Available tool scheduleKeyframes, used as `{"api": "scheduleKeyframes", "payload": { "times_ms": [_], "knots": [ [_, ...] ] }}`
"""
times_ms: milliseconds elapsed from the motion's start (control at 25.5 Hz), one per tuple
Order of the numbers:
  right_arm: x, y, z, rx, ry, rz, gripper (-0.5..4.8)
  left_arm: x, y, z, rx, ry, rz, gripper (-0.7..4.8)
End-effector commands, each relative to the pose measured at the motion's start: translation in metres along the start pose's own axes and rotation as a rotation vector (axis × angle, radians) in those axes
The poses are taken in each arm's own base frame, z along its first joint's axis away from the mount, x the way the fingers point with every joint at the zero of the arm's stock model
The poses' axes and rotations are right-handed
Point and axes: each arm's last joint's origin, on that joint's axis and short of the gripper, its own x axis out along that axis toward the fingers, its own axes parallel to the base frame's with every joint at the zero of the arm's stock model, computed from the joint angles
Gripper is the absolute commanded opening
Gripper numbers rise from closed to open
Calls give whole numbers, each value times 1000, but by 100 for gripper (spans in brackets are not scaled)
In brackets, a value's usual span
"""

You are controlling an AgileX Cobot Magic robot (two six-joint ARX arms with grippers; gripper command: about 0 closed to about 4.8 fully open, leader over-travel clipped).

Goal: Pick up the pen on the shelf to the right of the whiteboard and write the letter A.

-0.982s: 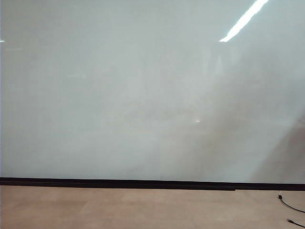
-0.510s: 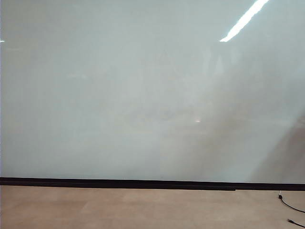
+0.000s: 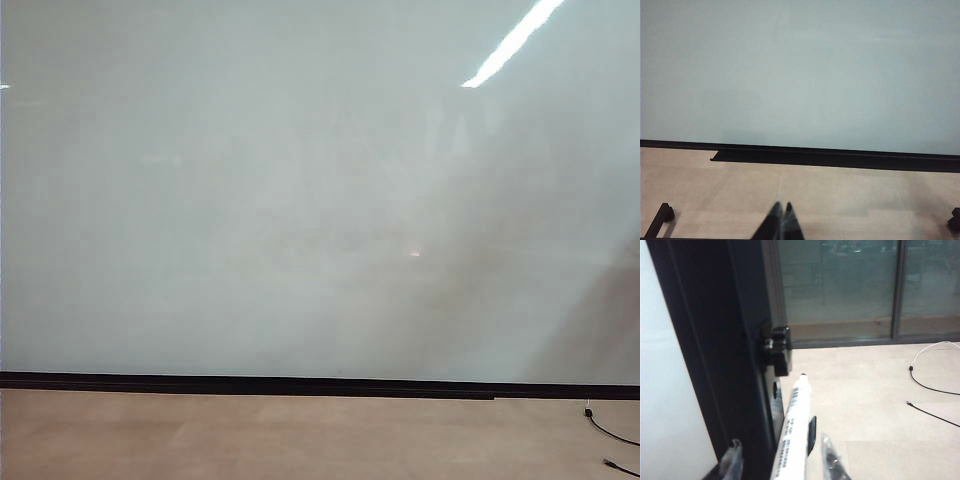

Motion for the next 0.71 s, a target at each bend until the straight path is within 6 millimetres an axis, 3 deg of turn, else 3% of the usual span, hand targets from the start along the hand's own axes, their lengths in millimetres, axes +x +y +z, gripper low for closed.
{"api": "scheduleKeyframes", "payload": {
  "times_ms": [39, 118, 236, 314, 393, 707],
  "knots": [
    [0, 0, 4, -12, -21, 5, 169, 0, 0, 2, 5, -10, -1, -5],
    [0, 0, 4, -12, -21, 5, 164, 0, 0, 2, 4, -10, -1, -4],
    [0, 0, 4, -12, -20, 5, 84, 0, 0, 2, 5, -10, -1, -5],
    [0, 0, 3, -12, -20, 5, 84, 0, 0, 2, 5, -10, -1, -5],
    [0, 0, 3, -11, -19, 7, -12, 0, 0, 2, 5, -10, -1, -4],
    [-1, 2, 9, -10, -32, 14, -5, 0, 0, 2, 5, -10, -1, -4]
  ]
}}
